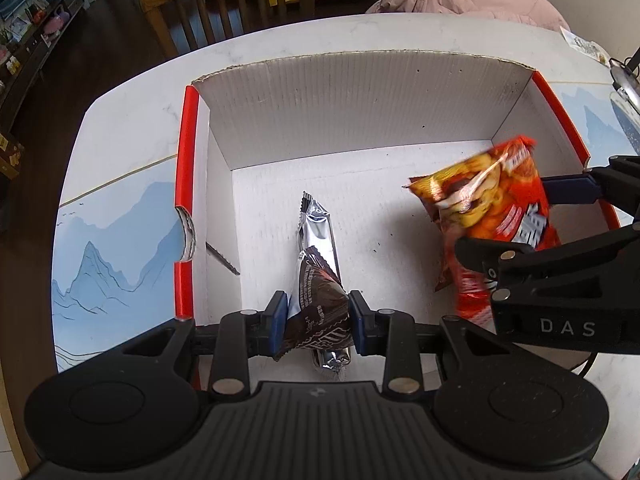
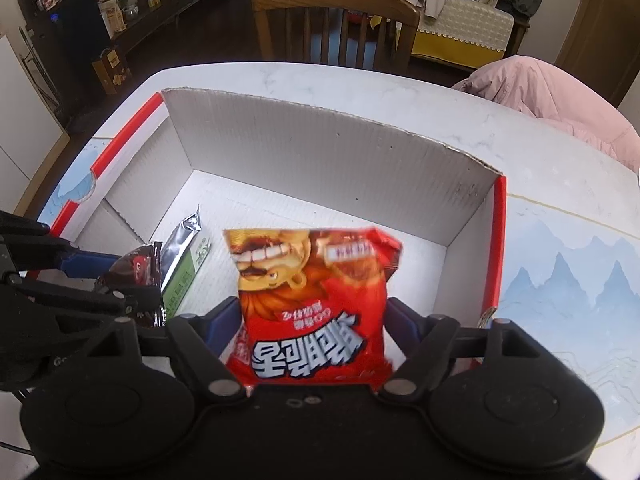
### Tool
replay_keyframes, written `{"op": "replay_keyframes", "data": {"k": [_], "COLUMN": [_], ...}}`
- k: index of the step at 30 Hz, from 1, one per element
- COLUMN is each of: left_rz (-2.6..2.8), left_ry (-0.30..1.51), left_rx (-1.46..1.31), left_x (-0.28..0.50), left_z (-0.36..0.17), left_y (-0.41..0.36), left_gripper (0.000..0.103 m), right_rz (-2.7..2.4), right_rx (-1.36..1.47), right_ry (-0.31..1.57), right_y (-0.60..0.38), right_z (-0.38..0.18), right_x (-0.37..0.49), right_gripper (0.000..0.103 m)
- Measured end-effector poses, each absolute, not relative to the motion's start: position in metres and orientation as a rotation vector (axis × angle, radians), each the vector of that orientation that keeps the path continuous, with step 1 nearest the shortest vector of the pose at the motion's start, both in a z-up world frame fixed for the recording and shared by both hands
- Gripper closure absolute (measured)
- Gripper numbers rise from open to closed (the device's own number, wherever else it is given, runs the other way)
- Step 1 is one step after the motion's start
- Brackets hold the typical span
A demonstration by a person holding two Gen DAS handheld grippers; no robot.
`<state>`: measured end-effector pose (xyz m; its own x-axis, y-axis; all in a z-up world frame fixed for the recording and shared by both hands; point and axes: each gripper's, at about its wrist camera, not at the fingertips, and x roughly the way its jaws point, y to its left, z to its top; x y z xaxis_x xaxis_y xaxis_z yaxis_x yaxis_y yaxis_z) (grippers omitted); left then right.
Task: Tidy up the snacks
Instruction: 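Carry both snacks into the red box and open both tools, then withdraw both tools from the box toward the remaining snacks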
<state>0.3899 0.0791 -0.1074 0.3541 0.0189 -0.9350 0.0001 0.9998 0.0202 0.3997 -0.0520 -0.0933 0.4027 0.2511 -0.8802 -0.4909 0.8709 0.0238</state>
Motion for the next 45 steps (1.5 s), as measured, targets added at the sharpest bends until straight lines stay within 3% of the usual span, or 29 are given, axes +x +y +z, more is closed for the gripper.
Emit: {"op": "replay_keyframes", "data": {"k": [6,11,31,36,45], "left_rz": [0.007,-0.001,-0.051,-0.068,-0.1], "left_ry": [1.195,1.171,0.991,0.959,0.9], "left_rx": [0.002,-0.018,-0.05,-0.055,-0.062], "left_x": [0.384,0.378,0.308,0.287,0.244], "left_z": [-0.104,-0.098,-0.031,-0.021,-0.008], "left_y": [0.08,0.083,0.085,0.086,0.084], "left_gripper": [0.068,0.052,0.052,0.052,0.044], "right_rz": [0.478,0.477,0.512,0.547,0.57], "right_rx": [-0.242,-0.213,-0.119,-0.105,-0.092], "right_ry": [1.039,1.019,0.895,0.862,0.8], "right_y": [-0.056,-0.062,-0.09,-0.092,-0.095], "right_z": [-0.086,-0.074,-0.01,0.002,0.01], "right_x": [0.394,0.386,0.314,0.285,0.239], "right_gripper": [0.019,0.016,0.011,0.005,0.001]}}
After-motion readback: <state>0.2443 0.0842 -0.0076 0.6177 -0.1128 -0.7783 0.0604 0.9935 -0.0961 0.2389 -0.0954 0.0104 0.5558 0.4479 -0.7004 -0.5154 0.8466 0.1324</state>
